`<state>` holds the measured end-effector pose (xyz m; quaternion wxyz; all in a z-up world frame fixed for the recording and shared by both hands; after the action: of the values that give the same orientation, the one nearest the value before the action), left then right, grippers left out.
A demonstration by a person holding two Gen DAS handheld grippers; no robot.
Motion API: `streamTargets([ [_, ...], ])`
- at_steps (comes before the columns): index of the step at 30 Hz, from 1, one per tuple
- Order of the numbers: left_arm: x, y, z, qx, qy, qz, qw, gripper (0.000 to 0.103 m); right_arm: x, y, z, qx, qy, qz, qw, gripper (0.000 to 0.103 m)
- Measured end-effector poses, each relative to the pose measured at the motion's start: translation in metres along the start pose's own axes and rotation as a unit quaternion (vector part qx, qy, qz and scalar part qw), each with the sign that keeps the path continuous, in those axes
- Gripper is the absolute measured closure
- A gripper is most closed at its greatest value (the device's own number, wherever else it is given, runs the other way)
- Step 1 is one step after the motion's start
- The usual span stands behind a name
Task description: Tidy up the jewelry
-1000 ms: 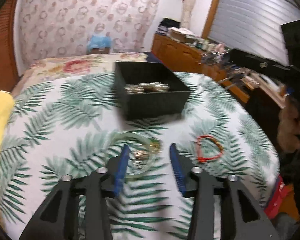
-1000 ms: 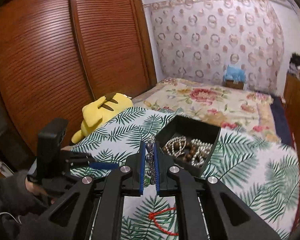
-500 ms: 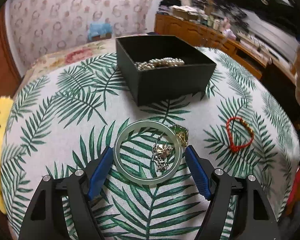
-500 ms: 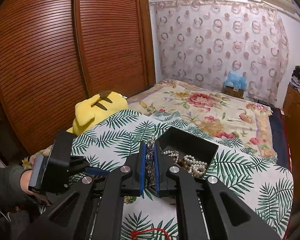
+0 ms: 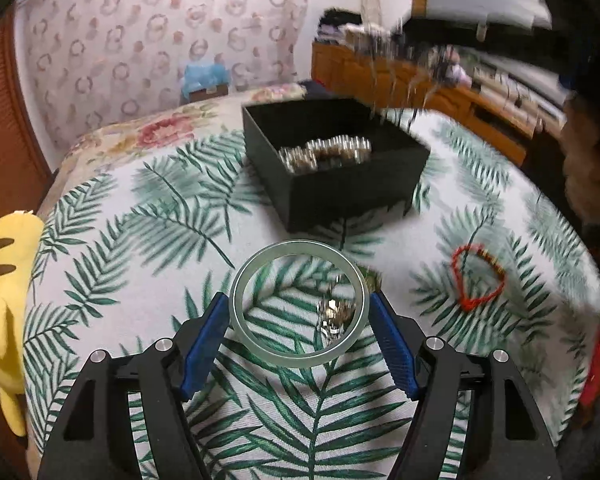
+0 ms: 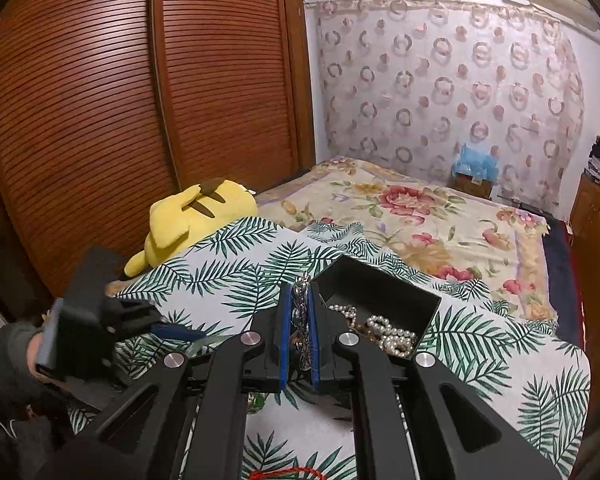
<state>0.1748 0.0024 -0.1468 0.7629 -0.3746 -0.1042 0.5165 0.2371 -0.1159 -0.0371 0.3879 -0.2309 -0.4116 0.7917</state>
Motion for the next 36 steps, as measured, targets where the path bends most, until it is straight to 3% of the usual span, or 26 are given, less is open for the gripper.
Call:
streamTargets([
  [6,-0.006,-0.041,0.024,-0.047,0.002,-0.008,0.9988,0.035,0.0,0.006,-0.032,0.026,-0.007,0.006,1.0,0.094],
  [11,-0.005,-0.066,0.018,-0.053,0.001,-0.015,0.9985,0.035,-0.011,0.015,-0.052,0.045,0.008,-0.005,0.999,0.091],
  [13,-0.004,-0.073,0.015,-0.054,0.003,-0.014,0.9984,0.035,-0.016,0.016,-0.055,0.048,0.009,-0.009,0.999,0.086],
  [16,-0.004,-0.086,0.01,-0.057,0.01,-0.013,0.9983,0.035,-0.025,0.016,-0.052,0.044,0.014,-0.016,0.999,0.078],
  [21,-0.007,-0.106,-0.007,-0.056,0.02,-0.018,0.9981,0.035,-0.045,0.021,-0.038,0.034,0.02,-0.044,0.998,0.078],
  [30,-0.004,-0.125,-0.055,-0.029,0.034,-0.011,0.9989,0.034,-0.058,0.072,-0.014,0.065,0.059,-0.042,0.995,0.078],
  [36,-0.006,-0.125,-0.047,-0.043,0.049,0.0,0.9979,0.03,-0.052,0.104,-0.009,0.093,0.053,-0.045,0.993,0.078],
])
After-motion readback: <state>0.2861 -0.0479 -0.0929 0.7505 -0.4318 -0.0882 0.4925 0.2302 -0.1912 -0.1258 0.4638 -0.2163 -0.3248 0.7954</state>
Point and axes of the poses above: each gripper's, at about its wrist camera, not at the fingertips, and z roughly against the way its jaws point, x to its left, y to its underside, the point moved 8 cm from there along -z, roughly the way its jaws point, and after that the axes turned 14 degrees about y, right-handed, at the moved point
